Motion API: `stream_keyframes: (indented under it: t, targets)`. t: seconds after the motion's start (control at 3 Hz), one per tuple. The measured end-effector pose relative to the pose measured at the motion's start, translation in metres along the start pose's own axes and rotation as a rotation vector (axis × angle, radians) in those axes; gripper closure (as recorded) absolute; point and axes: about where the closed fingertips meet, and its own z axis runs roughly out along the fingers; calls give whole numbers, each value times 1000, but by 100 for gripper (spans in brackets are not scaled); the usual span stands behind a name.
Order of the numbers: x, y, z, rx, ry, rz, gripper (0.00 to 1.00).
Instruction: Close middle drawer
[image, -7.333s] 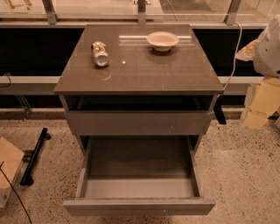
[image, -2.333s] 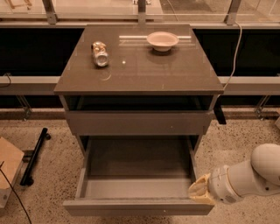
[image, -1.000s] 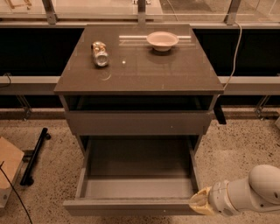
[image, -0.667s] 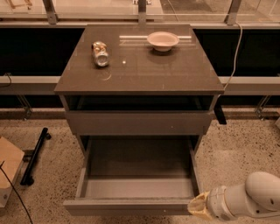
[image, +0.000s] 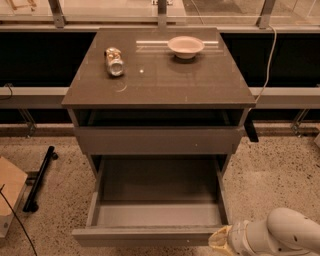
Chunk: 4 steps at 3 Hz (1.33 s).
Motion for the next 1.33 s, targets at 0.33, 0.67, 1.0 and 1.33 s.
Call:
stream_keyframes:
  t: [0.33, 0.67, 1.0, 1.33]
  targets:
    - [14, -9, 18, 6, -44, 58, 100]
    - [21, -24, 49, 3, -107, 121, 100]
    - [20, -25, 50, 9, -112, 117, 100]
    - [17, -28, 54, 32, -127, 104, 100]
